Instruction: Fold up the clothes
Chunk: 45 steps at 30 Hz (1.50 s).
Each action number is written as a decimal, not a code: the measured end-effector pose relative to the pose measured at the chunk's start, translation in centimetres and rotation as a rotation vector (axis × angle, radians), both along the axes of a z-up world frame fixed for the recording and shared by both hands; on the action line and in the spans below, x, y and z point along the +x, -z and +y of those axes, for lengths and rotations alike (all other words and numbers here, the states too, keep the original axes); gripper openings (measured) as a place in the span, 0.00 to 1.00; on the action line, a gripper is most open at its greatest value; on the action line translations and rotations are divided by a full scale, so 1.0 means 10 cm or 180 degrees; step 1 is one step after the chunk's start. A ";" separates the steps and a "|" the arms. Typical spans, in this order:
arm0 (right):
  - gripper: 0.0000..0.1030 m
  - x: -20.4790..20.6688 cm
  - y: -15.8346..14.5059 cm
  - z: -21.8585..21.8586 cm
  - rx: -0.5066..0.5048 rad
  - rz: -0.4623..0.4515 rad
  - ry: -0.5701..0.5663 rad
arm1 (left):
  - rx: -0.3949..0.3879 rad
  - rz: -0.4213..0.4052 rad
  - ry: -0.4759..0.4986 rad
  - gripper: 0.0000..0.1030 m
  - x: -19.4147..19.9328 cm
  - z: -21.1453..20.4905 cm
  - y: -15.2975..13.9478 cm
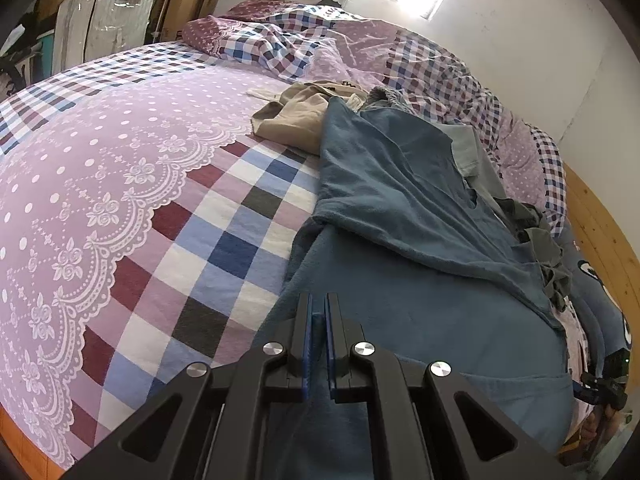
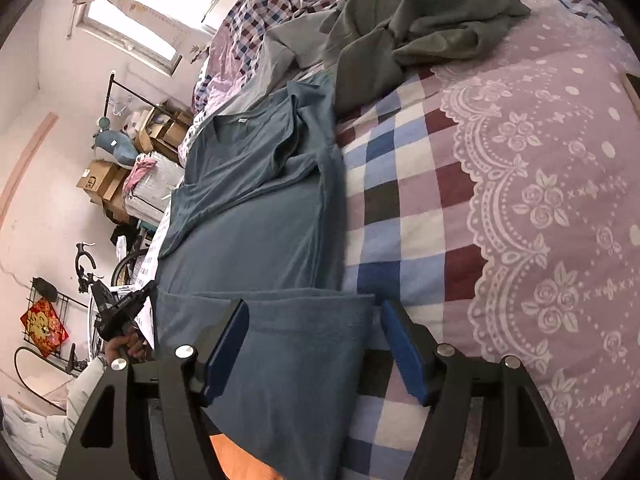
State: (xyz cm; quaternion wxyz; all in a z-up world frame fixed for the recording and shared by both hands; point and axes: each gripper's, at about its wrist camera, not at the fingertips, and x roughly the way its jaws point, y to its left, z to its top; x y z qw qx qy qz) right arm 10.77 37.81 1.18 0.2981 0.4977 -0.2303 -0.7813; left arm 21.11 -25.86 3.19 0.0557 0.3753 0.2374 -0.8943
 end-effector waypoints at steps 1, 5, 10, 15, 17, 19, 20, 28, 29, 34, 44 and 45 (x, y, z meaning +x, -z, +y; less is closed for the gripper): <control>0.63 0.00 0.00 0.00 0.0018 0.0002 0.0012 | 0.0003 -0.0002 -0.0006 0.05 0.00 0.00 0.00; 0.30 0.02 -0.02 0.00 0.0330 0.0043 0.0095 | -0.0010 -0.0009 -0.0014 0.05 -0.01 0.01 0.00; 0.06 0.07 -0.06 -0.02 0.0699 0.0154 0.0159 | -0.0065 0.0051 0.0001 0.05 -0.01 0.05 -0.06; 0.03 0.22 -0.27 -0.09 0.1003 0.0478 0.0267 | -0.0118 0.0135 0.0002 0.04 0.02 0.06 -0.15; 0.03 0.30 -0.38 -0.11 0.1094 0.0640 0.0332 | -0.0140 0.0169 0.0002 0.03 0.03 0.07 -0.18; 0.02 0.38 -0.49 -0.13 0.1142 0.0772 0.0401 | -0.0143 0.0213 -0.0010 0.03 0.05 0.07 -0.22; 0.02 0.42 -0.54 -0.15 0.1150 0.0834 0.0426 | -0.0099 0.0259 -0.0047 0.03 0.08 0.04 -0.25; 0.02 0.71 -1.01 -0.33 0.1328 0.1299 0.0646 | 0.0086 0.0659 -0.0237 0.03 0.26 -0.09 -0.65; 0.02 0.72 -1.07 -0.35 0.1349 0.1347 0.0673 | 0.0103 0.0697 -0.0247 0.03 0.26 -0.11 -0.71; 0.02 0.64 -1.34 -0.43 0.1419 0.1536 0.0809 | 0.0176 0.0864 -0.0279 0.02 0.19 -0.21 -1.02; 0.02 -0.30 -1.81 -0.76 0.1501 0.1653 0.0873 | 0.0093 0.0936 -0.0247 0.02 -0.67 -0.40 -1.55; 0.02 -0.42 -1.85 -0.81 0.1512 0.1663 0.0873 | 0.0094 0.0930 -0.0262 0.02 -0.80 -0.43 -1.57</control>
